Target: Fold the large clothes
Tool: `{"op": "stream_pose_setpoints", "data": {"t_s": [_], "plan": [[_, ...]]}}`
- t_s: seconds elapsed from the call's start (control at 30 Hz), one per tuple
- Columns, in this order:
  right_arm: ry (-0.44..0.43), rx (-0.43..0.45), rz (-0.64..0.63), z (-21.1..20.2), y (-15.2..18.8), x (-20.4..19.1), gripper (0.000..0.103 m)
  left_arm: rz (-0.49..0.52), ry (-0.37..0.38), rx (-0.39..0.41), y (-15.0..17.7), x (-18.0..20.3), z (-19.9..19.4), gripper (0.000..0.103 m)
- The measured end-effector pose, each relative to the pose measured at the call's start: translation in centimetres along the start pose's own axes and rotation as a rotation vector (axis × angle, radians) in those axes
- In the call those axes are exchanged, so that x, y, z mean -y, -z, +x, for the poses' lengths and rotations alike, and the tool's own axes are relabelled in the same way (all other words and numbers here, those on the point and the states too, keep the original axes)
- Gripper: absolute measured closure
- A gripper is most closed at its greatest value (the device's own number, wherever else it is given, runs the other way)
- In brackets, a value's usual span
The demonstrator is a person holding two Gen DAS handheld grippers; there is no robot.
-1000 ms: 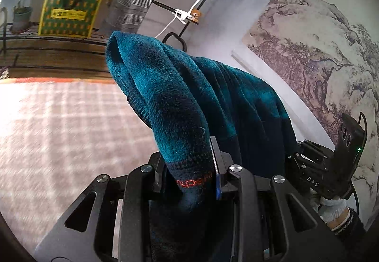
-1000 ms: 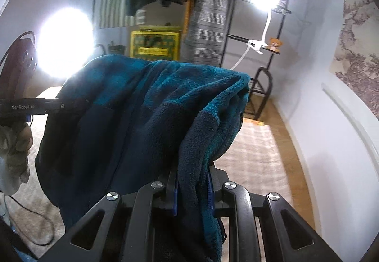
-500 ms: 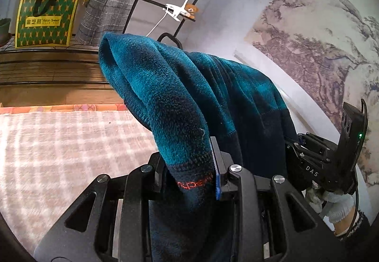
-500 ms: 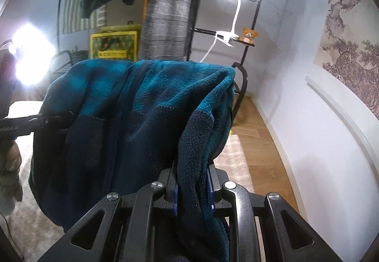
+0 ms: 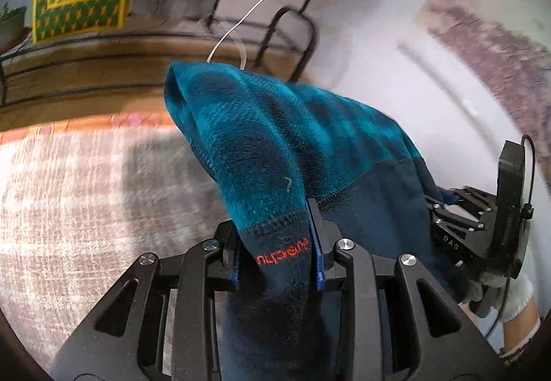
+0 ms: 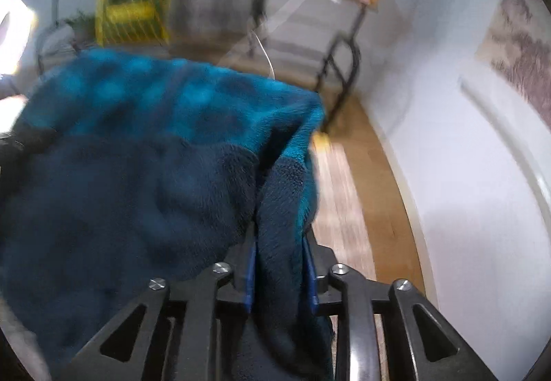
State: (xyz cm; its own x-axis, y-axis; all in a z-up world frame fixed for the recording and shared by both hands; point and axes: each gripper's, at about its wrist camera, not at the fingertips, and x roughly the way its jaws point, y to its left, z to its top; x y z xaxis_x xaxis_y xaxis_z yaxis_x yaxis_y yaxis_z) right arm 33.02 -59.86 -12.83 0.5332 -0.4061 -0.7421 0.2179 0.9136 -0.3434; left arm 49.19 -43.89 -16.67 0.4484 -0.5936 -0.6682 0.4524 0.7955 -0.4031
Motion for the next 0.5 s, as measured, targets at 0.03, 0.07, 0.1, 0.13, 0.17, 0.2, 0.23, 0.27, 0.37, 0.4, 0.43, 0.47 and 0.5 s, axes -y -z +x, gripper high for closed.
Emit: {"op": "stream_pose_setpoints", "data": {"t_s": [0.03, 0.07, 0.1, 0.13, 0.17, 0.2, 0.23, 0.27, 0.37, 0.4, 0.43, 0.47, 0.5], "plan": [[0.039, -0.026, 0.003, 1.3, 0.4, 0.2, 0.075, -0.003, -0.001, -0.003, 0.2, -0.3, 0.4, 0.07], [0.061, -0.035, 0.012, 2.1, 0.8, 0.4, 0.075, -0.004, -0.003, 0.0, 0.5, -0.5, 0.7, 0.068], [0.066, -0.038, 0.022, 2.5, 1.1, 0.7, 0.075, 0.006, -0.007, 0.008, 0.7, -0.5, 0.9, 0.067], [0.052, -0.034, 0.053, 2.8, 1.4, 1.3, 0.075, 0.017, -0.008, 0.013, 0.8, -0.5, 0.9, 0.066], [0.041, -0.032, 0.079, 2.9, 1.5, 1.8, 0.074, 0.016, -0.006, 0.014, 0.9, -0.6, 0.8, 0.065], [0.042, -0.032, 0.093, 2.8, 1.6, 2.2, 0.069, 0.008, -0.002, 0.011, 0.8, -0.7, 0.8, 0.064], [0.053, -0.03, 0.108, 2.6, 1.7, 2.7, 0.064, -0.001, 0.003, 0.007, 0.8, -0.9, 0.7, 0.061], [0.062, -0.032, 0.107, 2.5, 1.8, 2.9, 0.064, -0.009, -0.001, 0.004, 0.7, -1.2, 0.5, 0.055], [0.106, -0.047, 0.11, 2.1, 2.0, 3.3, 0.064, 0.01, -0.035, 0.015, 0.5, -1.5, -0.7, 0.053], [0.115, -0.046, 0.118, 1.9, 2.1, 3.4, 0.064, 0.026, -0.052, 0.02, 0.5, -1.5, -1.3, 0.053], [0.124, -0.04, 0.129, 1.2, 2.2, 3.5, 0.064, 0.035, -0.063, 0.022, 0.5, -1.5, -1.8, 0.053], [0.128, -0.032, 0.136, 0.8, 1.9, 3.6, 0.064, 0.038, -0.067, 0.022, 0.6, -1.5, -2.5, 0.053], [0.125, -0.018, 0.151, 0.0, 2.1, 3.7, 0.064, 0.038, -0.066, 0.021, 0.6, -1.5, -3.2, 0.053]]}}
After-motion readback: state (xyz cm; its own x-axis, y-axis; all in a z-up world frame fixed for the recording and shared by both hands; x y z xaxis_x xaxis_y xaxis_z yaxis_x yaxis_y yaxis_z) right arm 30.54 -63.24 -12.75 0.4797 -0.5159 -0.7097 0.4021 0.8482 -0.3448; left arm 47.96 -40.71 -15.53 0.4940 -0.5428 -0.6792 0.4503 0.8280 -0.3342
